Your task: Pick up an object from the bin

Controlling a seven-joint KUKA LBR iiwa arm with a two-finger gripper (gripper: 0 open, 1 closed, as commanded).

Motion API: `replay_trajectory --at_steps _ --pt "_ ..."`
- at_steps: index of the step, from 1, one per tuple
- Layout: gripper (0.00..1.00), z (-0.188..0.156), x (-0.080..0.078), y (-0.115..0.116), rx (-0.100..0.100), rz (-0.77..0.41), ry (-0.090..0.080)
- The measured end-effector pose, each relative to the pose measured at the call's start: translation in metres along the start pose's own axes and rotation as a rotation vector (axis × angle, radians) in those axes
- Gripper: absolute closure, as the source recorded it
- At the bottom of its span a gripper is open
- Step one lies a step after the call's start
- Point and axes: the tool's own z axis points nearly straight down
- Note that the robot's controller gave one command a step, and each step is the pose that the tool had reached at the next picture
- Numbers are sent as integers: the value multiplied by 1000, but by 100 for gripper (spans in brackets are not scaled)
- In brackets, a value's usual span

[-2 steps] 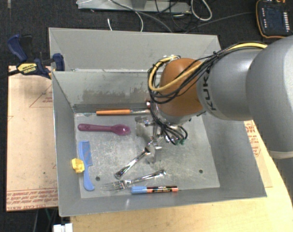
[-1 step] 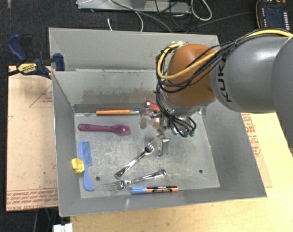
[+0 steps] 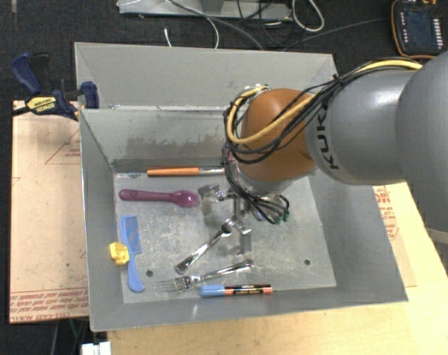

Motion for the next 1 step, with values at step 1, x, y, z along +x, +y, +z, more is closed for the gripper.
replay_trajectory --at_steps 1 --pt "0 29 10 1 6 -173 -14"
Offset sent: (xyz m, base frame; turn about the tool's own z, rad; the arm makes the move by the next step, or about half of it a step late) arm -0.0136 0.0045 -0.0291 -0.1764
